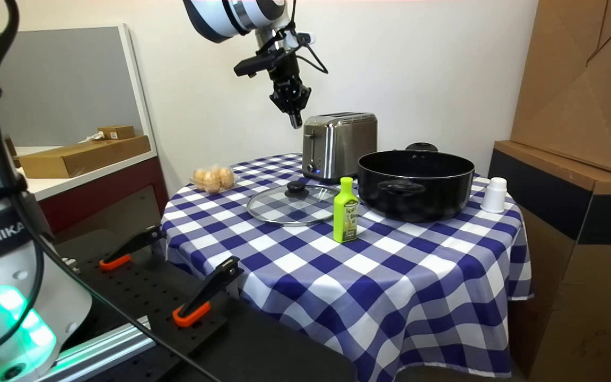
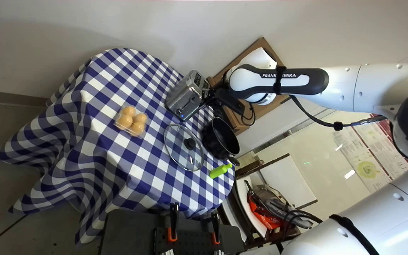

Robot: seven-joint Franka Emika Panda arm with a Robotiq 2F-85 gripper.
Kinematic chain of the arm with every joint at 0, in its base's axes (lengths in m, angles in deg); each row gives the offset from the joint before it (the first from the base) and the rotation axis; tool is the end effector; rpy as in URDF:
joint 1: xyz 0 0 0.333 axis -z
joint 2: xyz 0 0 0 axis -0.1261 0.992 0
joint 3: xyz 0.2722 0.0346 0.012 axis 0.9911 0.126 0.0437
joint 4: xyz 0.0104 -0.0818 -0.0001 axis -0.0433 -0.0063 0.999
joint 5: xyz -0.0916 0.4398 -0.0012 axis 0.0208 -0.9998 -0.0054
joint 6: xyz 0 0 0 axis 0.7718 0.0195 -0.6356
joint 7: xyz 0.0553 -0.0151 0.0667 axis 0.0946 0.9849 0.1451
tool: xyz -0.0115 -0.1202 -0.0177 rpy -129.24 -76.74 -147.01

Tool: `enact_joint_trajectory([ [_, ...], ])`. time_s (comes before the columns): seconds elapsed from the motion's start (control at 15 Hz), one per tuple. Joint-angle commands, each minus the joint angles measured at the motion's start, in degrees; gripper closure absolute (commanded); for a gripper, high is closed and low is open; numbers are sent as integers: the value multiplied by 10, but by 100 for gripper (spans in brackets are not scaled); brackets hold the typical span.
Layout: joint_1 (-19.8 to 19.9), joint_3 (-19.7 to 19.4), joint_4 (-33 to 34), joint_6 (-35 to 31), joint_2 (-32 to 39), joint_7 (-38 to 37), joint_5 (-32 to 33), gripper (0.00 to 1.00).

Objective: Push the lever of the toaster down

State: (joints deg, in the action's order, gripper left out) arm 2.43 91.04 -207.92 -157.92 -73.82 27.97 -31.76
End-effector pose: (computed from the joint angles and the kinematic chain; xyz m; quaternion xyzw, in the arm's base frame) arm 0.6072 0.0655 0.2042 0.9924 -0.0302 0.1030 0.0607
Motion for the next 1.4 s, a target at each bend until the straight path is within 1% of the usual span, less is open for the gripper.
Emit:
enact_joint_trajectory([
  [0.0, -21, -19, 30, -31, 23, -6, 18, 100],
  [0.2, -29, -26, 41, -44, 31, -2, 17, 100],
  [0.87, -36, -46, 81, -50, 73, 4, 12, 100],
  [1.33, -46, -50, 109, -51, 104, 12, 7, 100],
])
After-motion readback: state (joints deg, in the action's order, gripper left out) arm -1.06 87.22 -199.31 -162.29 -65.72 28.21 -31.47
